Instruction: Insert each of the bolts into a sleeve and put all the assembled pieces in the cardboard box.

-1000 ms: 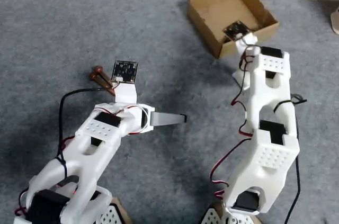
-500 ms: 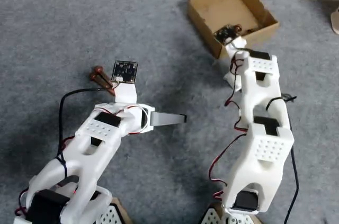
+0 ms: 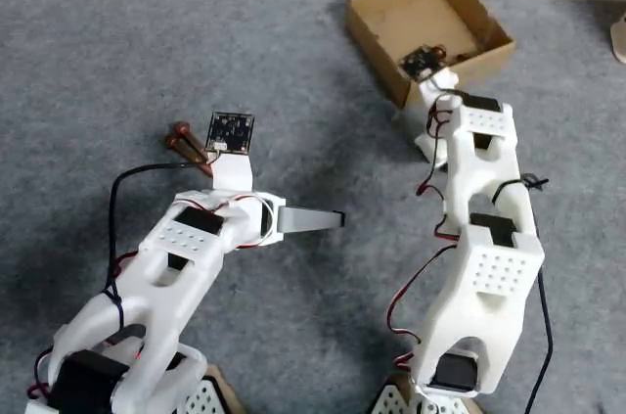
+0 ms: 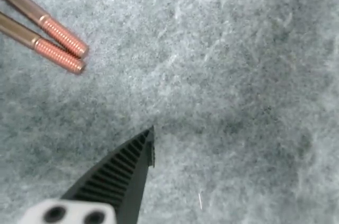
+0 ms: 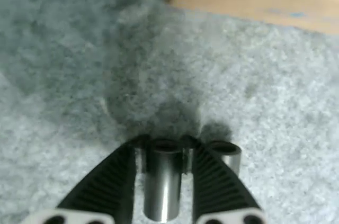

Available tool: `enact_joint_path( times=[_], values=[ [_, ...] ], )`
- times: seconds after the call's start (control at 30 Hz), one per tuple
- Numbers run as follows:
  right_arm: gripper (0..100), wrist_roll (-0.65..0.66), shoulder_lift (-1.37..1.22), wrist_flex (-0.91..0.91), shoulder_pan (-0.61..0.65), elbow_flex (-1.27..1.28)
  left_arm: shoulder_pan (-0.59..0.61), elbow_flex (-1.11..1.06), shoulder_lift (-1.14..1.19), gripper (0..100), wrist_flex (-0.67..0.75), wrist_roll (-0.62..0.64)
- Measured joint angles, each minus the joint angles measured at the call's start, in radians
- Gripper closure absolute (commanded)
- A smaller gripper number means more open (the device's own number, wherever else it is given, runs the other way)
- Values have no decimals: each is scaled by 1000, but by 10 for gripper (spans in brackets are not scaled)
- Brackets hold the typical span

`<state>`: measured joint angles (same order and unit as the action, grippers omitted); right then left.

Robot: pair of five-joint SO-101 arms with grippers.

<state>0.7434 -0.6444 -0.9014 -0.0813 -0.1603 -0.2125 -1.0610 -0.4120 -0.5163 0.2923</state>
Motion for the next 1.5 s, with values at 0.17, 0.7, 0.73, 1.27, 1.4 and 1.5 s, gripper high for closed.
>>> enact_joint_path(
  times=[0.17, 0.7, 0.73, 1.27, 1.4, 1.5],
  values=[
    [994, -114, 57, -3, -5, 3, 5, 0, 0, 359, 0, 0],
    [994, -534, 474, -114, 114, 397, 189, 230, 0, 359, -345, 178],
    [994, -560, 499, -103, 127, 437, 203, 238, 0, 359, -348, 192],
    [994, -661, 895, 404, 153, 1071, 368, 542, 305, 613, -480, 259],
    [994, -661, 937, 453, 193, 1125, 430, 680, 440, 614, -543, 310],
    [994, -652, 944, 463, 201, 1131, 468, 760, 520, 622, -580, 321]
  ],
)
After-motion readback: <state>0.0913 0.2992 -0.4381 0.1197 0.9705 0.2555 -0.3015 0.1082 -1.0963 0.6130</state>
